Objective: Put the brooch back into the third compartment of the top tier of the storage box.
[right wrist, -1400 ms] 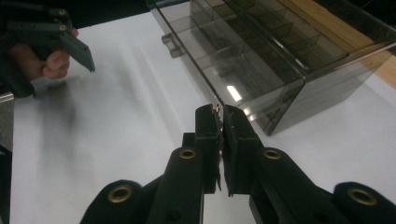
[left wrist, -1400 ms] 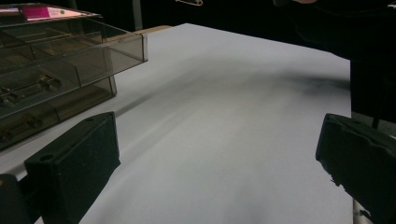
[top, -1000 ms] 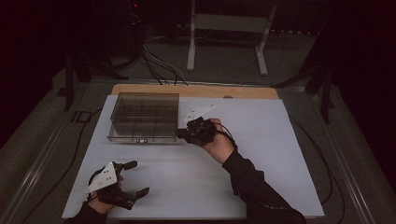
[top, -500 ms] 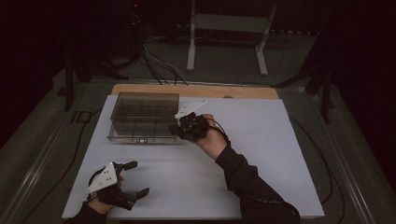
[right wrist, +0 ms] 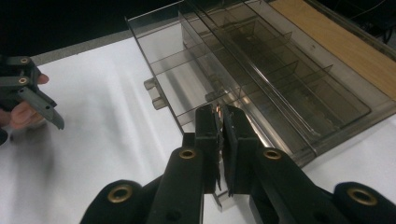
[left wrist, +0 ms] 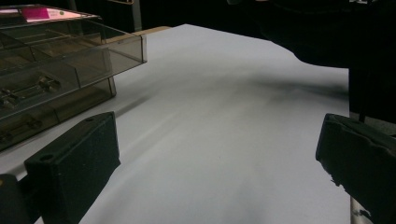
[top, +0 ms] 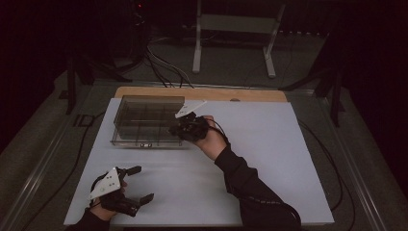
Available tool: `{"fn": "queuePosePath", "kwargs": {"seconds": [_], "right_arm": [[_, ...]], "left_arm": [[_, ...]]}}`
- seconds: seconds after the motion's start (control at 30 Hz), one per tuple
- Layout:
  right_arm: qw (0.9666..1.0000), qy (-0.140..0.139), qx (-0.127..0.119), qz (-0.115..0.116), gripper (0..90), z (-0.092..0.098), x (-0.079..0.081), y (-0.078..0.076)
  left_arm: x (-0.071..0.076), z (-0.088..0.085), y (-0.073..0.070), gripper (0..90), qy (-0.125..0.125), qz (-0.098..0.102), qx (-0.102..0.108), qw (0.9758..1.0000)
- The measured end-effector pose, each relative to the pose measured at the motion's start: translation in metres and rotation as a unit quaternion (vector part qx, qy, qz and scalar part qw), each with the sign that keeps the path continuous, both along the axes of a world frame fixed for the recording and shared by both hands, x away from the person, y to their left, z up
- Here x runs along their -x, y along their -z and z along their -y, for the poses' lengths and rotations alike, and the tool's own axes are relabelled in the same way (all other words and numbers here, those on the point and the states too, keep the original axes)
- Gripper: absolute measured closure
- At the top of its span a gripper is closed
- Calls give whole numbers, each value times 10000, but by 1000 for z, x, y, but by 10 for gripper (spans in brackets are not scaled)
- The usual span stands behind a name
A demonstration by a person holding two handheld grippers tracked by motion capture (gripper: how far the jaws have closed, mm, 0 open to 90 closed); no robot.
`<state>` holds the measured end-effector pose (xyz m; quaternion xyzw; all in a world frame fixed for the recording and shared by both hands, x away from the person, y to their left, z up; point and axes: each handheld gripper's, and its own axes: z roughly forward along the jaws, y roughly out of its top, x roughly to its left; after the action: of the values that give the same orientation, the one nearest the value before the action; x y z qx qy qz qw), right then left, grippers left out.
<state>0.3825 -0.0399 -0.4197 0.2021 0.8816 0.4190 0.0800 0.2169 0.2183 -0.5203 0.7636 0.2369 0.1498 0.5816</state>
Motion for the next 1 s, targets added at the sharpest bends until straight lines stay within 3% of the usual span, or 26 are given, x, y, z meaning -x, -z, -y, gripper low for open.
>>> {"fn": "queuePosePath", "kwargs": {"seconds": [0.6,1.0], "right_arm": [[9998,-46,131,-170,852,-25,-17,10],[9992,-27,272,-291,850,-31,-23,19]], "left_arm": [[0,-1,-1,6,10,8,13,10000],[0,-1,-1,6,20,1,51,10000]]}}
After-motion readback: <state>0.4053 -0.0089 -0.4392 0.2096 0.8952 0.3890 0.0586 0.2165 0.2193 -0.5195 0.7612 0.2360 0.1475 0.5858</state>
